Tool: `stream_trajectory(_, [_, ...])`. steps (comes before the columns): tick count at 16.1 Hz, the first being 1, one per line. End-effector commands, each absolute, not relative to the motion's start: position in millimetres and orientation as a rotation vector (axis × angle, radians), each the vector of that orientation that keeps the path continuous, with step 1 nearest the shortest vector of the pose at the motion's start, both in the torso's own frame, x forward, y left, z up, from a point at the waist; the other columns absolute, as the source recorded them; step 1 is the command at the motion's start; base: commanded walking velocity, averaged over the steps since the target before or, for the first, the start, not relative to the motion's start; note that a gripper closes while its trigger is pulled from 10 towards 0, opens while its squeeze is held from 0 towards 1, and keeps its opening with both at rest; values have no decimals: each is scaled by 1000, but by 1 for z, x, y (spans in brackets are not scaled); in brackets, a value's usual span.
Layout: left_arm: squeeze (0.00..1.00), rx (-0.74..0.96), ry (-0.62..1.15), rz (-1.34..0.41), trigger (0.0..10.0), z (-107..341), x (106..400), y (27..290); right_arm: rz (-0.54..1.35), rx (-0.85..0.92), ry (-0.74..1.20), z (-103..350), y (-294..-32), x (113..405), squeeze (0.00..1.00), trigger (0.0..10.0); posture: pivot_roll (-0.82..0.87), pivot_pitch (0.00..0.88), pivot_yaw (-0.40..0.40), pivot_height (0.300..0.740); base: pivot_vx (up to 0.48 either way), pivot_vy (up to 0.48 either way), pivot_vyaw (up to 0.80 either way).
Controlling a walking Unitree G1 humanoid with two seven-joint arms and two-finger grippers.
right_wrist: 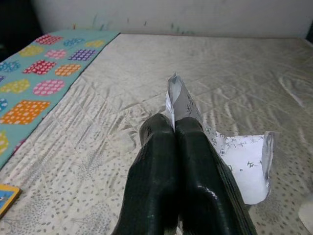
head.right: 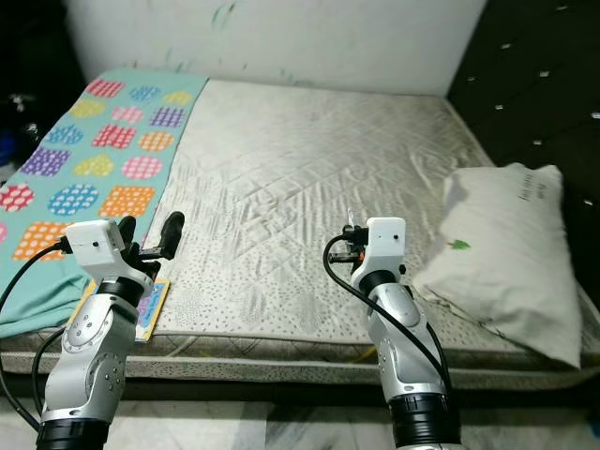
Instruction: Clean up the room
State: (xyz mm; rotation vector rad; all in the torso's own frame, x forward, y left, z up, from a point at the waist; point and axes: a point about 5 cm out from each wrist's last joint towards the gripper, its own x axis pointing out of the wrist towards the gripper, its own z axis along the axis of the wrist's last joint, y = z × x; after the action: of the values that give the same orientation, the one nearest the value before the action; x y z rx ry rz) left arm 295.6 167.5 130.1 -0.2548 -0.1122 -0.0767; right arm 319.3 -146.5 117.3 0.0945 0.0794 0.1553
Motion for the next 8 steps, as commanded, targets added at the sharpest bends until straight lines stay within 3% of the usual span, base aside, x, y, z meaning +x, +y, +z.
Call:
stream_trajectory(1, [0,-260,-123,-92,10000,132,296,165,148,92,73,118,-150,321,0,10000,-84,17,-63,740,270,0,0])
stream_trajectory(4, [0,-257,-120,-91,10000,132,296,166,145,91,79,116,-151,319,0,10000,-86,20,-62,740,90,0,0])
stream_trajectory(8, [0,-258,-122,-94,10000,133,296,165,140,88,77,117,-152,320,0,10000,-86,23,-62,740,251,0,0])
